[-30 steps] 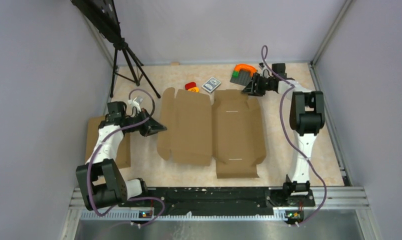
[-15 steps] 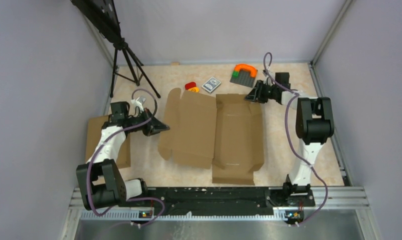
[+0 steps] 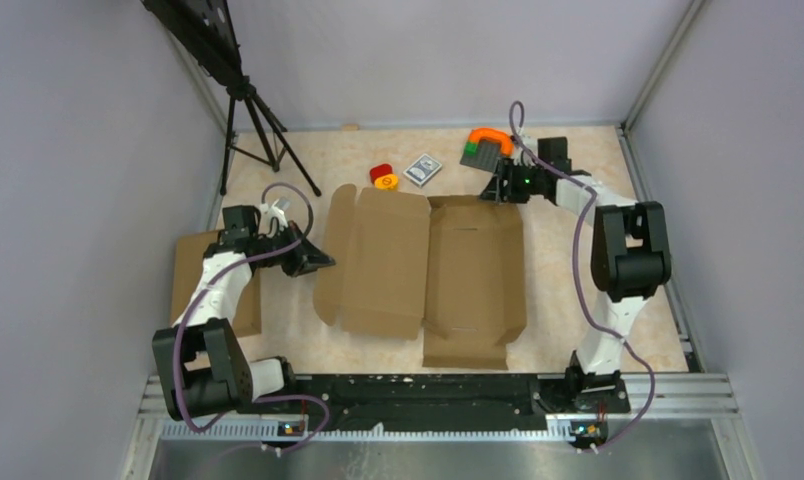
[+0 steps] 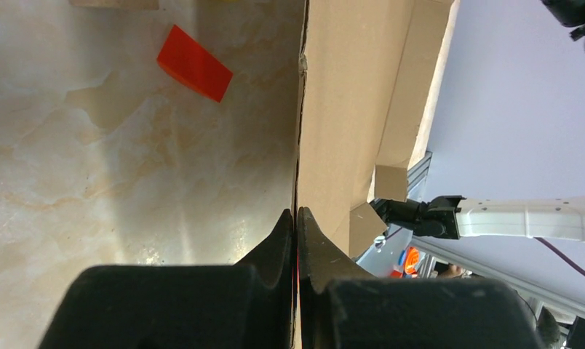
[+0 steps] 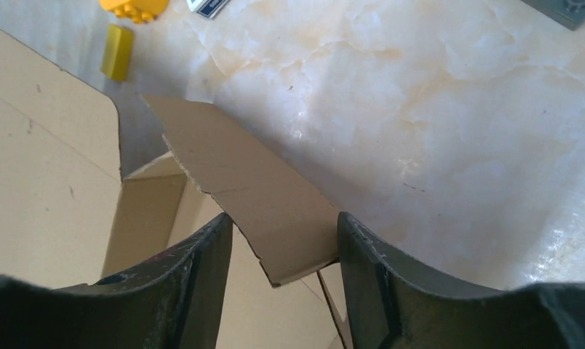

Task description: Fold the paper box

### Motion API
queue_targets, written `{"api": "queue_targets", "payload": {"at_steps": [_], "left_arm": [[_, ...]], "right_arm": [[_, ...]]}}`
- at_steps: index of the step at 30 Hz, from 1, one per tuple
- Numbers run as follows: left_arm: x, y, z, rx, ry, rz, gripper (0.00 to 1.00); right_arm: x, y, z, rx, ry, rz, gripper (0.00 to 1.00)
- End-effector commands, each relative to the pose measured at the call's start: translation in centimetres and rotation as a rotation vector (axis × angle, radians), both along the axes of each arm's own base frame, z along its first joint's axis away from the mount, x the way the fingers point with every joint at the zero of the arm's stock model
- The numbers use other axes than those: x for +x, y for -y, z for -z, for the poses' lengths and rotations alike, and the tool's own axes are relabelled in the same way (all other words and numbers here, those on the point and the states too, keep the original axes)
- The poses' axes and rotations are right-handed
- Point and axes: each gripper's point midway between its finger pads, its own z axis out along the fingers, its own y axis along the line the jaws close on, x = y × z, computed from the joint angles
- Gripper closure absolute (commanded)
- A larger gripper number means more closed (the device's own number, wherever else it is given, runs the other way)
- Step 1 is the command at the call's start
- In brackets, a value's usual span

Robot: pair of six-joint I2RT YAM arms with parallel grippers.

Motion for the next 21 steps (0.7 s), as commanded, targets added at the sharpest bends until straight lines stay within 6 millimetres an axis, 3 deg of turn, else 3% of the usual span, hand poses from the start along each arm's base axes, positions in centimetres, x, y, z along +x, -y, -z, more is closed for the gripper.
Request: {"api": "queue_targets", "payload": {"at_steps": [1, 4, 13, 18, 21], "left_arm": [[0.5, 0.1, -1.4, 0.022, 0.063, 0.016, 1.00], [0.5, -0.2, -1.4, 0.046, 0.063, 0.016, 1.00], [0.6, -0.2, -1.5, 0.045, 0.057, 0.052, 1.00], [0.6, -0.3, -1.4, 0.058, 0.053, 0.057, 1.00], [0.6, -0.1, -1.6, 0.046, 0.056, 0.063, 1.00]], "right_arm": [[-2.1, -2.6, -0.8, -0.096, -0.038, -0.103, 0.40], [-1.7, -2.5, -0.5, -0.188, -0.012, -0.087, 0.31], [1.8, -4.6, -2.3, -0.485, 0.284, -0.197, 0.30], [2.7, -6.0, -2.6, -0.564, 0.358, -0.277, 0.42], [2.9, -6.1, -2.3, -0.607, 0.348, -0.289, 0.56]]}}
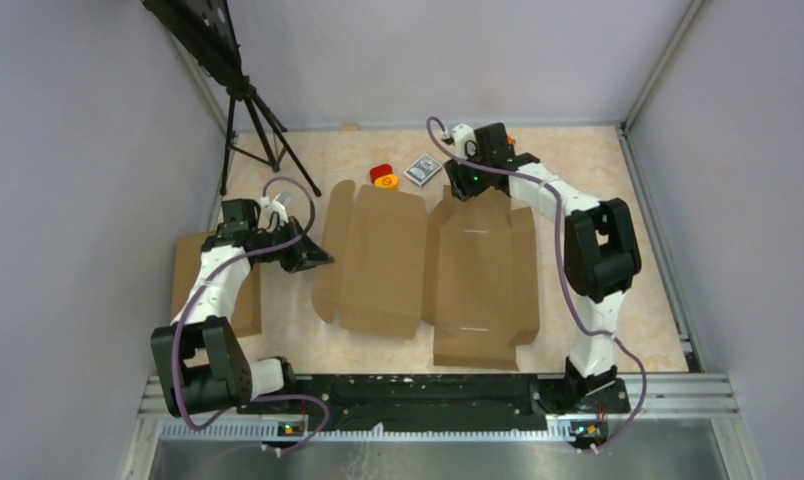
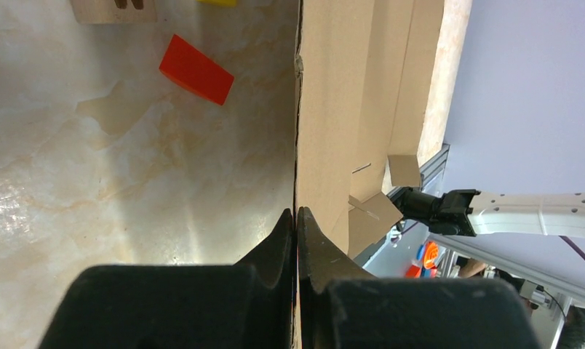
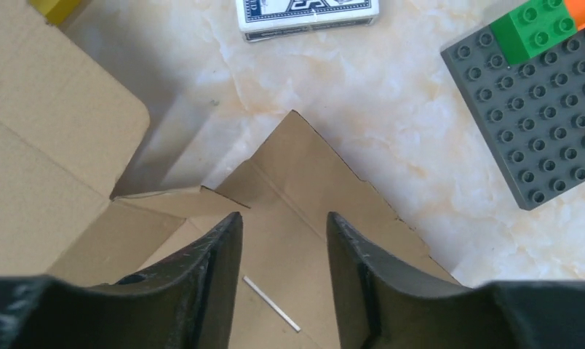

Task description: Fold the paper box

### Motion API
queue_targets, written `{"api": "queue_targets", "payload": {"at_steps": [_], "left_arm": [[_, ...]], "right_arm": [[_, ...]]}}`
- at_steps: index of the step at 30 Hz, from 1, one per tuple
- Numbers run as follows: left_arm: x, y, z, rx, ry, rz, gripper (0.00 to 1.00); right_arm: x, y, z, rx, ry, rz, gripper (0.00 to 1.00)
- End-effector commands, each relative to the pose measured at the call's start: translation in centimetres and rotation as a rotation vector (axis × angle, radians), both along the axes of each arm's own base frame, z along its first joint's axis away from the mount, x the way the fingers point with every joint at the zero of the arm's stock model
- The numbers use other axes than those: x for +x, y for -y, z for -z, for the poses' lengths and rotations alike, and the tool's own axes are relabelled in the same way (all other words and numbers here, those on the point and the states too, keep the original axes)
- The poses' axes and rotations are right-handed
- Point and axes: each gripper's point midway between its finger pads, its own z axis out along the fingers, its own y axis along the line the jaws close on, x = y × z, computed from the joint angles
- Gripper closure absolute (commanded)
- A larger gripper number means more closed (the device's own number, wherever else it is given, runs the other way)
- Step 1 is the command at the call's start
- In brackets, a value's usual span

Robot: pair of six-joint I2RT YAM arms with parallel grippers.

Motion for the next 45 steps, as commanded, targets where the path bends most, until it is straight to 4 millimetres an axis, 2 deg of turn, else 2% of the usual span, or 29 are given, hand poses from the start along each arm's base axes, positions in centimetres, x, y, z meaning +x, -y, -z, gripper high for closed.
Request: {"api": "queue_targets", "payload": {"at_steps": [1, 2, 3, 4, 5, 9, 12, 19, 23, 28, 31, 33, 35, 38, 45], "left_arm": [[0.4, 0.3, -1.1, -0.019, 0.032, 0.032, 1.00], [0.4, 0.4, -1.3, -0.026, 0.036, 0.035, 1.00], [0.4, 0.5, -1.4, -0.032, 0.039, 0.036, 1.00], [0.5, 0.5, -1.5, -0.034, 0.040, 0.036, 1.00], [0.5, 0.5, -1.6, -0.036, 0.042, 0.038, 1.00], [0.5, 0.7, -2.2, -0.050, 0.060, 0.044, 1.00], [0.6, 0.7, -2.4, -0.051, 0.069, 0.042, 1.00], [1.0, -0.1, -1.9, 0.003, 0.055, 0.010, 1.00], [1.2, -0.8, -2.0, 0.064, 0.043, -0.001, 1.00], [1.5, -0.6, -2.6, 0.042, 0.043, 0.009, 1.00], [1.5, -0.7, -2.6, 0.046, 0.037, 0.007, 1.00], [1.5, -0.7, -2.6, 0.047, 0.031, 0.007, 1.00], [1.6, -0.7, -2.5, 0.047, 0.026, 0.007, 1.00], [1.6, -0.5, -2.5, 0.033, 0.026, 0.007, 1.00], [1.4, -0.3, -2.6, 0.011, 0.029, 0.013, 1.00]], "right_arm": [[1.6, 0.5, -0.2, -0.115, 0.051, -0.027, 0.59], [1.6, 0.7, -0.1, -0.132, 0.049, -0.022, 0.60], [1.7, 1.0, 0.1, -0.154, 0.048, -0.010, 0.56], [1.9, 1.5, 0.3, -0.178, 0.052, 0.009, 0.45], [2.0, 1.6, 0.4, -0.189, 0.053, 0.015, 0.39], [2.6, 2.3, 0.8, -0.200, 0.033, 0.032, 0.27], [3.0, 2.1, 0.6, -0.154, -0.025, 0.001, 0.19], [3.5, 2.5, 1.1, -0.129, -0.102, -0.099, 0.14], [4.1, 3.0, 1.7, -0.076, -0.165, -0.129, 0.15], [4.1, 3.2, 3.1, -0.046, -0.228, -0.156, 0.18], [3.3, 3.1, 4.4, -0.045, -0.281, -0.184, 0.20], [2.9, 2.8, 5.0, -0.027, -0.306, -0.208, 0.24], [2.6, 2.5, 5.5, -0.012, -0.324, -0.217, 0.33], [2.6, 2.4, 5.1, -0.003, -0.318, -0.212, 0.48], [2.7, 2.3, 1.8, 0.031, -0.233, -0.181, 0.81]]}}
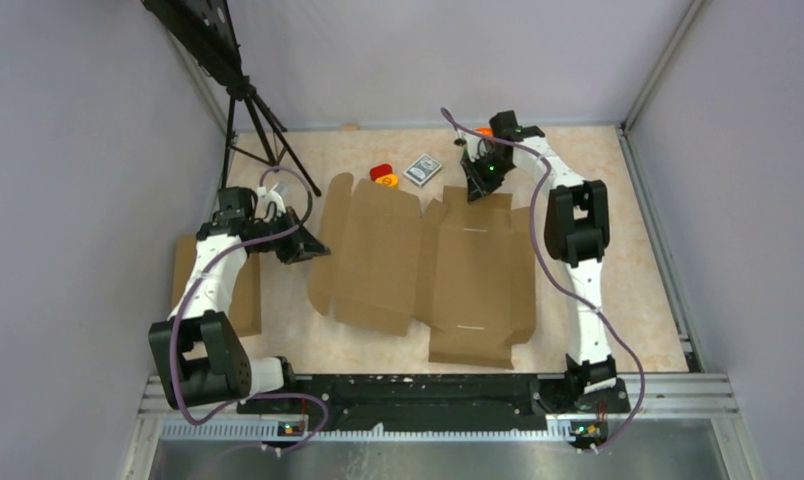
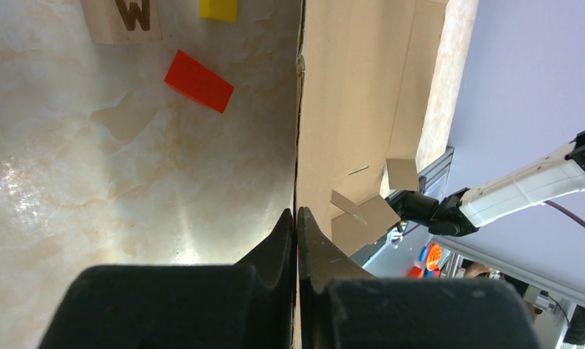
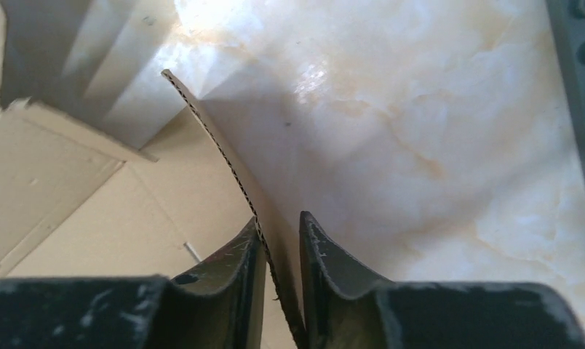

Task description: Fold the paper box

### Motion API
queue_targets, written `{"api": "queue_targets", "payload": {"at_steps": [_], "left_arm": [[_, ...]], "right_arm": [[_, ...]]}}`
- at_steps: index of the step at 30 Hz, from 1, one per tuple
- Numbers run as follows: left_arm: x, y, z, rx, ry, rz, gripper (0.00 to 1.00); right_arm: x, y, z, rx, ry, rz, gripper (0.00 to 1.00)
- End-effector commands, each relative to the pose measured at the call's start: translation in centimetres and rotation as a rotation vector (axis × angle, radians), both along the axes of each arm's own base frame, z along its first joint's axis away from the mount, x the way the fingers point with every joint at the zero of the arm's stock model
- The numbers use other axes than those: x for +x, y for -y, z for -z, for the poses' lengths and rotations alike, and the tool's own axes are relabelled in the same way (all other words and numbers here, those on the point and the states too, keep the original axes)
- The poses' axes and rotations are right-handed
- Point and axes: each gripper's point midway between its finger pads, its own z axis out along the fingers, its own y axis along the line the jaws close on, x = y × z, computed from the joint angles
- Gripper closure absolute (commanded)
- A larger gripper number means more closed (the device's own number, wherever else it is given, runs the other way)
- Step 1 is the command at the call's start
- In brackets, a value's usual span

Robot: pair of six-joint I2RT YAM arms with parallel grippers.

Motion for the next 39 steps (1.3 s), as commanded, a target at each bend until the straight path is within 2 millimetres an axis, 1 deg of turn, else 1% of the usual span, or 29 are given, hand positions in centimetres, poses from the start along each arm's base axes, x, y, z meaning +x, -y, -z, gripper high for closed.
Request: {"api": "queue_targets", "payload": {"at_steps": [1, 2, 3, 5, 8, 11, 15, 20, 22, 24, 28, 31, 34, 36, 39], "left_arm": [[0.3, 0.6, -1.2, -0.041, 0.043, 0.024, 1.00], [0.3, 0.7, -1.2, -0.056, 0.042, 0.028, 1.00], [0.3, 0.9, -1.3, -0.071, 0.045, 0.034, 1.00], [0.3, 1.3, -1.3, -0.103, 0.043, 0.042, 1.00], [0.5, 1.8, -1.4, -0.163, 0.058, 0.053, 1.00], [0.5, 2.5, -1.4, -0.231, 0.054, 0.059, 1.00], [0.4, 2.3, -0.3, -0.203, 0.025, 0.051, 1.00], [0.5, 2.2, -0.1, -0.187, 0.027, 0.036, 1.00], [0.7, 1.9, -0.2, -0.167, 0.036, 0.020, 1.00], [0.9, 1.7, -0.3, -0.152, 0.042, 0.005, 1.00], [1.2, 1.6, -0.3, -0.149, 0.045, -0.021, 1.00], [1.4, 1.5, -0.3, -0.147, 0.049, -0.034, 1.00], [1.3, 1.5, -0.2, -0.153, 0.051, -0.044, 1.00], [1.3, 1.5, -0.2, -0.152, 0.059, -0.053, 1.00], [1.2, 1.6, -0.1, -0.156, 0.061, -0.059, 1.00]], "right_arm": [[0.4, -0.8, -5.0, 0.054, 0.124, 0.007, 0.86], [0.2, -0.8, -5.4, 0.058, 0.133, 0.012, 0.90], [0.0, -0.7, -6.0, 0.064, 0.142, 0.021, 0.92], [-0.5, -0.7, -6.5, 0.066, 0.148, 0.027, 0.95], [-1.3, -0.6, -6.8, 0.055, 0.164, 0.043, 0.96], [-1.8, -0.8, -7.5, 0.050, 0.199, 0.052, 0.96], [-2.6, -1.3, -8.4, 0.060, 0.210, 0.047, 0.96], [-4.0, -2.5, -8.9, 0.037, 0.243, 0.030, 0.95], [-4.7, -2.9, -9.4, 0.045, 0.250, 0.025, 0.93], [-5.3, -3.3, -10.2, 0.060, 0.271, 0.019, 0.88], [-6.3, -3.4, -11.1, 0.062, 0.295, 0.021, 0.86], [-7.1, -3.6, -11.0, 0.043, 0.273, 0.013, 0.84], [-7.6, -4.0, -10.7, 0.018, 0.266, 0.010, 0.80], [-7.8, -4.0, -10.1, 0.001, 0.263, 0.021, 0.77], [-8.0, -4.0, -8.9, -0.016, 0.242, 0.030, 0.77]]}}
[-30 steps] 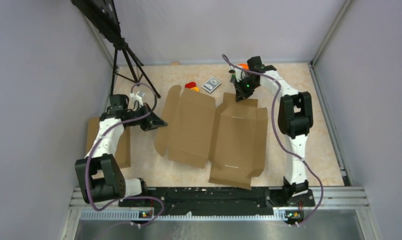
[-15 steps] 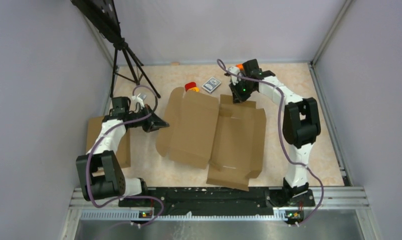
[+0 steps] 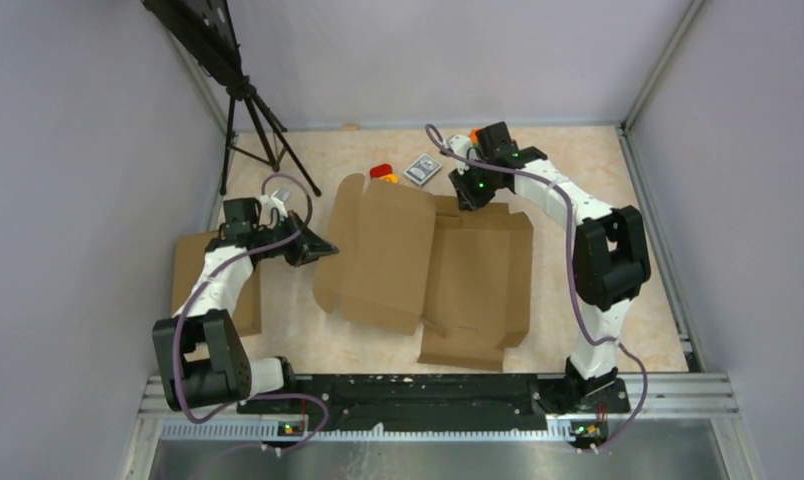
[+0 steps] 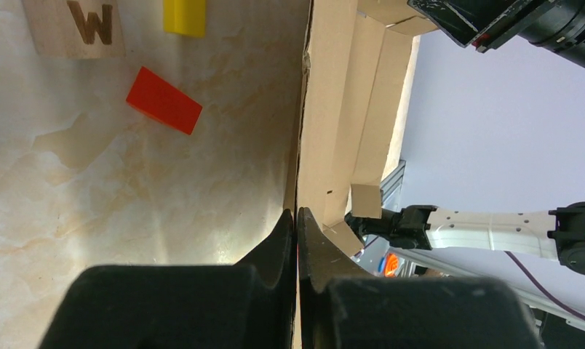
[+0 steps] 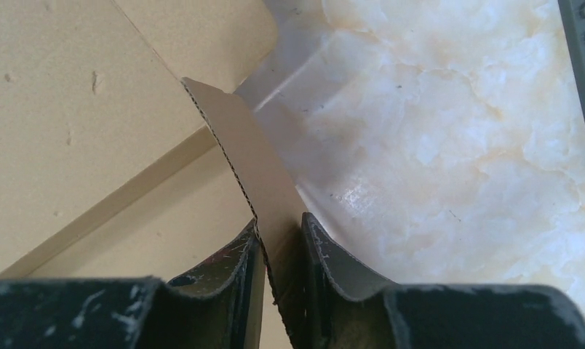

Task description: Fold the paper box

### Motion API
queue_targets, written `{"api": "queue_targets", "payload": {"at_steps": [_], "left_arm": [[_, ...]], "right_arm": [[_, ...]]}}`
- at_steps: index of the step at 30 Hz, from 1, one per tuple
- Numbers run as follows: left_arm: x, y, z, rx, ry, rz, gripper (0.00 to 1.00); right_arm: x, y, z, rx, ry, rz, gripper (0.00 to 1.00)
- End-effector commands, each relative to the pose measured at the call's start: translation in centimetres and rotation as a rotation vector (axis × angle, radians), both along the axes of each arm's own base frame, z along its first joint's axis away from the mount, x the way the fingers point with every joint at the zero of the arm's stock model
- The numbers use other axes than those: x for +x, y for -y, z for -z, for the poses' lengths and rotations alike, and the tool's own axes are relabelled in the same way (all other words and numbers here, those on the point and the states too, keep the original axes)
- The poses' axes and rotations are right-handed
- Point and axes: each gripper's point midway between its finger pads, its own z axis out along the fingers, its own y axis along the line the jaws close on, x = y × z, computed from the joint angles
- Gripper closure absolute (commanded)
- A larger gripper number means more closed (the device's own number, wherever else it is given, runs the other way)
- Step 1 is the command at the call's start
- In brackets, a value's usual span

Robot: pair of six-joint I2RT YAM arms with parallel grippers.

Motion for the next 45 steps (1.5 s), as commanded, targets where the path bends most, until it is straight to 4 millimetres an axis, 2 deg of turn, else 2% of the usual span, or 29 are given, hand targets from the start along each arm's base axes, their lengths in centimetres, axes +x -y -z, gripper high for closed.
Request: {"api": "queue_targets", "payload": {"at_steps": [1, 7, 9, 10, 15, 22, 28, 33, 40, 45], "left_arm": [[0.3, 0.0, -0.7, -0.001, 0.052, -0.019, 1.00], [0.1, 0.1, -0.7, -0.001, 0.054, -0.023, 1.00], [0.1, 0.0, -0.8, 0.007, 0.060, -0.030, 1.00], [0.1, 0.0, -0.8, 0.007, 0.063, -0.031, 1.00], [0.0, 0.0, -1.0, 0.005, 0.070, -0.027, 1.00], [-0.2, 0.8, -0.9, -0.035, 0.055, 0.029, 1.00], [-0.2, 1.6, -1.6, -0.037, 0.068, 0.048, 1.00], [-0.1, 1.7, -2.1, -0.035, 0.083, 0.049, 1.00], [0.0, 2.6, -2.1, -0.046, 0.077, 0.068, 0.99], [0.2, 3.3, -2.4, -0.052, 0.086, 0.081, 0.95]], "right_arm": [[-0.4, -0.9, -0.8, 0.015, 0.020, 0.022, 0.77], [-0.8, -0.7, 0.4, -0.021, -0.011, 0.040, 0.76], [-1.5, -1.0, 0.7, -0.027, -0.033, 0.037, 0.60], [-1.8, -1.1, 0.7, -0.028, -0.043, 0.033, 0.55], [-2.9, -1.3, 1.2, -0.042, -0.081, 0.036, 0.51], [-2.1, -0.7, 1.0, -0.075, -0.073, 0.071, 0.39], [-1.4, -1.0, -0.1, 0.006, -0.084, 0.087, 0.37], [0.1, -0.5, -1.5, 0.107, -0.113, 0.114, 0.32], [0.1, 0.2, 0.0, 0.072, -0.174, 0.129, 0.34], [0.5, 1.4, 0.2, -0.022, -0.093, 0.155, 0.31]]}}
